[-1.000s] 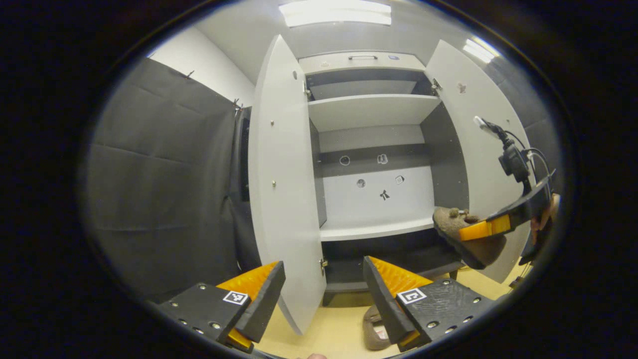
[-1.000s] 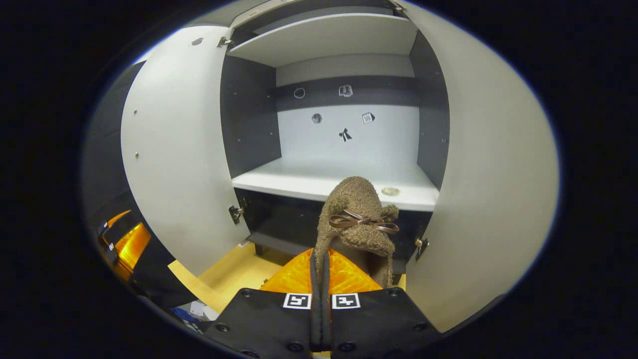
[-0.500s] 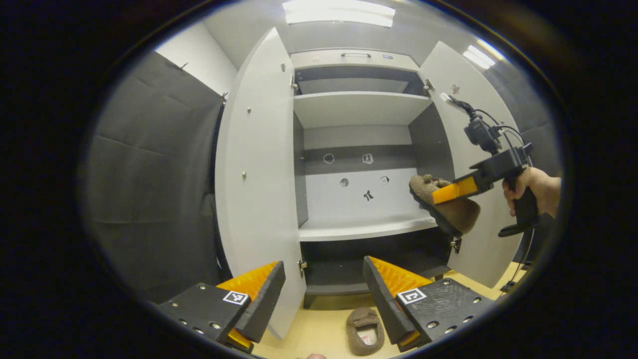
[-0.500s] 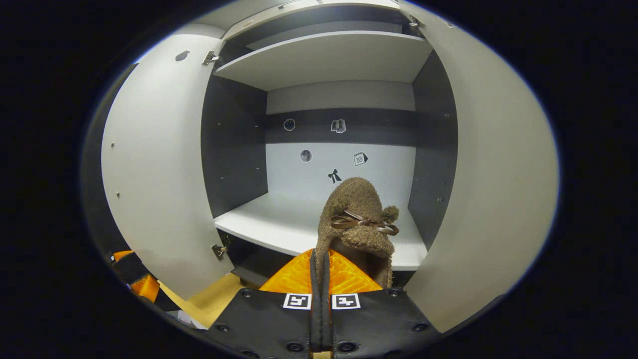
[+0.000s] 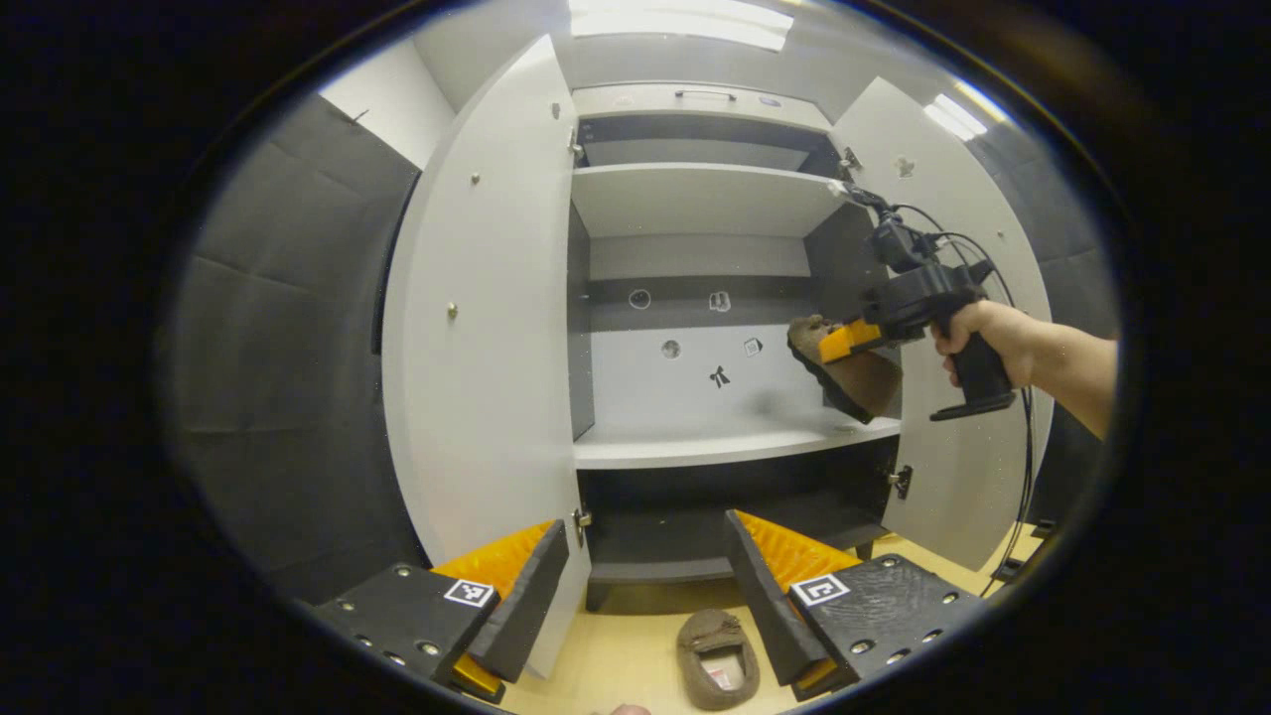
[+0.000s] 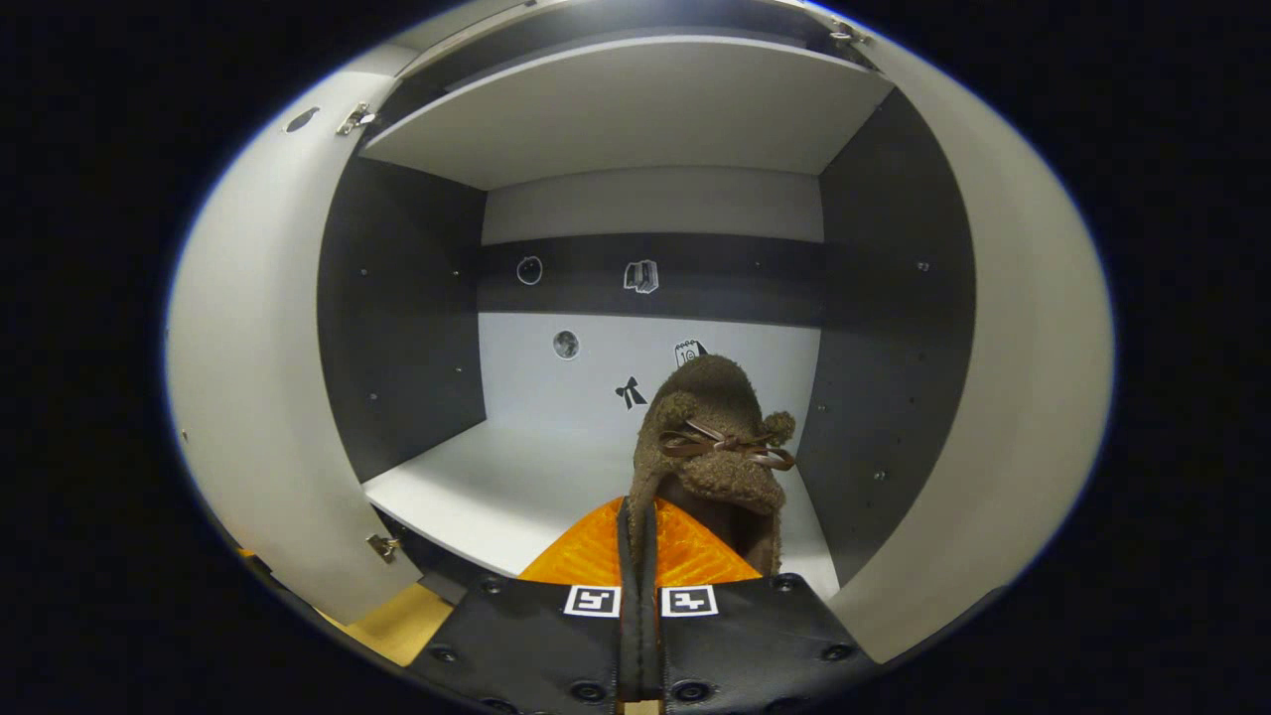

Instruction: Grab one shoe with the right hand and put it into the shoe cabinet, grab the other shoe with the left hand and put it into the shoe cabinet; then close the right door with the right hand and the left door with the left hand.

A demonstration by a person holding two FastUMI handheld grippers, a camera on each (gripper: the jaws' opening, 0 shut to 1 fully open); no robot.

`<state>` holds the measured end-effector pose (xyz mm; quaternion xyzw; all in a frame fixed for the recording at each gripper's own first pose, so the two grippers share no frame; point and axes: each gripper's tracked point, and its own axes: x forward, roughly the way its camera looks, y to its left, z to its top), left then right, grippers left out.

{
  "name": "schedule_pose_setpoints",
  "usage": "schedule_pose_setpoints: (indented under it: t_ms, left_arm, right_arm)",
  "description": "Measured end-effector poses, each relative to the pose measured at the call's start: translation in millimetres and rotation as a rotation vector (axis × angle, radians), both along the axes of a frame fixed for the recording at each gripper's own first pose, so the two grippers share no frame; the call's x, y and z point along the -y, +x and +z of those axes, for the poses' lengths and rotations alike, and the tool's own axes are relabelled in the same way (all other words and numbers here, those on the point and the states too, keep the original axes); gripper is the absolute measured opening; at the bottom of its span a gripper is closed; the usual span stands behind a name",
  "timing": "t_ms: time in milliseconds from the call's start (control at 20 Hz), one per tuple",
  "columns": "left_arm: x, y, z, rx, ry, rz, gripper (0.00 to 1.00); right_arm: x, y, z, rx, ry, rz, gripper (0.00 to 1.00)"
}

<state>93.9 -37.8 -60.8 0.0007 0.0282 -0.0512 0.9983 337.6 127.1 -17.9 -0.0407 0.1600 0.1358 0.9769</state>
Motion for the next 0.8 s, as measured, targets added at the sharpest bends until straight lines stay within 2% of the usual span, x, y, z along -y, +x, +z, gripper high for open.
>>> schedule_pose_setpoints:
  t_ms: [150, 400, 500, 600, 800]
  left_arm:
    - [1, 6, -4, -0.003, 0.002, -0.012, 0.92]
    - [-2, 12, -13, -0.021, 0.000, -0.017, 0.92]
    - [-3, 15, -20, -0.040, -0.001, -0.019, 0.92]
    - [-1, 17, -26, -0.059, -0.004, -0.023, 0.92]
    - [7, 20, -39, -0.088, -0.007, -0.055, 0.92]
  right_arm:
    - [-4, 26, -25, -0.040, -0.054, -0.021, 0.01]
    - [-17, 48, -42, -0.070, -0.053, -0.036, 0.02]
    - [-21, 49, -44, -0.071, -0.053, -0.029, 0.05]
    - [-18, 55, -37, -0.036, -0.067, -0.049, 0.13]
    - [-5, 42, 1, 0.077, -0.033, -0.095, 0.97]
